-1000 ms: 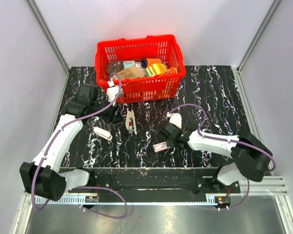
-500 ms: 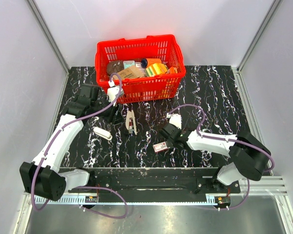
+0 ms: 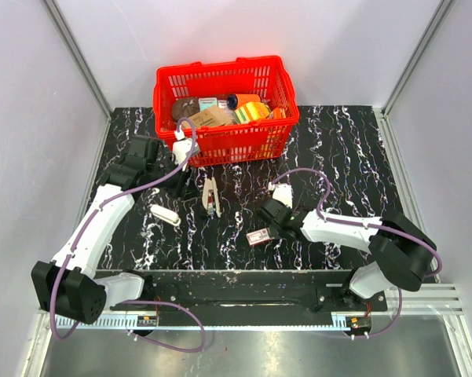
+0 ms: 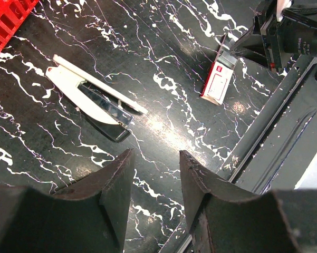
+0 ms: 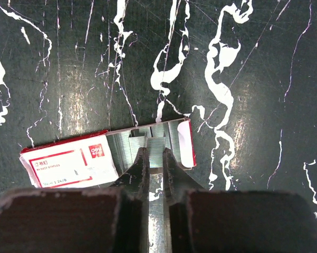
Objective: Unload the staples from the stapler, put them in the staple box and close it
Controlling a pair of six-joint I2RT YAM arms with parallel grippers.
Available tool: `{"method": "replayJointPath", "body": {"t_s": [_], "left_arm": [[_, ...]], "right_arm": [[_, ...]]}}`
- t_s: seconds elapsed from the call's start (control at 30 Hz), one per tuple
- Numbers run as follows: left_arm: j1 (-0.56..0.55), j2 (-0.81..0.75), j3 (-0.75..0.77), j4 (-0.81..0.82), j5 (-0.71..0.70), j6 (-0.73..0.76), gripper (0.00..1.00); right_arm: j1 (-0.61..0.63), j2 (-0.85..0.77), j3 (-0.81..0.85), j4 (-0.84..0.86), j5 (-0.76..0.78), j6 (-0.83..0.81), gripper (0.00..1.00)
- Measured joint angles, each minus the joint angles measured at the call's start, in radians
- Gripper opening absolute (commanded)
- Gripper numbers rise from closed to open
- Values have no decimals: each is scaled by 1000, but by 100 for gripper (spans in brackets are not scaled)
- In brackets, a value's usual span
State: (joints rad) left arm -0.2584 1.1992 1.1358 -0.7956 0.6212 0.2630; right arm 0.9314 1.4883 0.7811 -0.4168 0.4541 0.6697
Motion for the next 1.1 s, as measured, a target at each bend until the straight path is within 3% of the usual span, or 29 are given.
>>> {"method": "replayJointPath", "body": {"t_s": [0.43, 0.8, 1.1], "left_arm": [[-1, 0, 0, 0, 0, -1, 44], [-2, -2, 0, 0, -2, -1, 46], [-2, -2, 0, 0, -3, -1, 46]], "right_arm": [[0, 0, -13, -1, -2, -6, 14], [0, 0, -13, 0, -3, -18, 33], [0, -2, -14, 0, -3, -18, 35]]}}
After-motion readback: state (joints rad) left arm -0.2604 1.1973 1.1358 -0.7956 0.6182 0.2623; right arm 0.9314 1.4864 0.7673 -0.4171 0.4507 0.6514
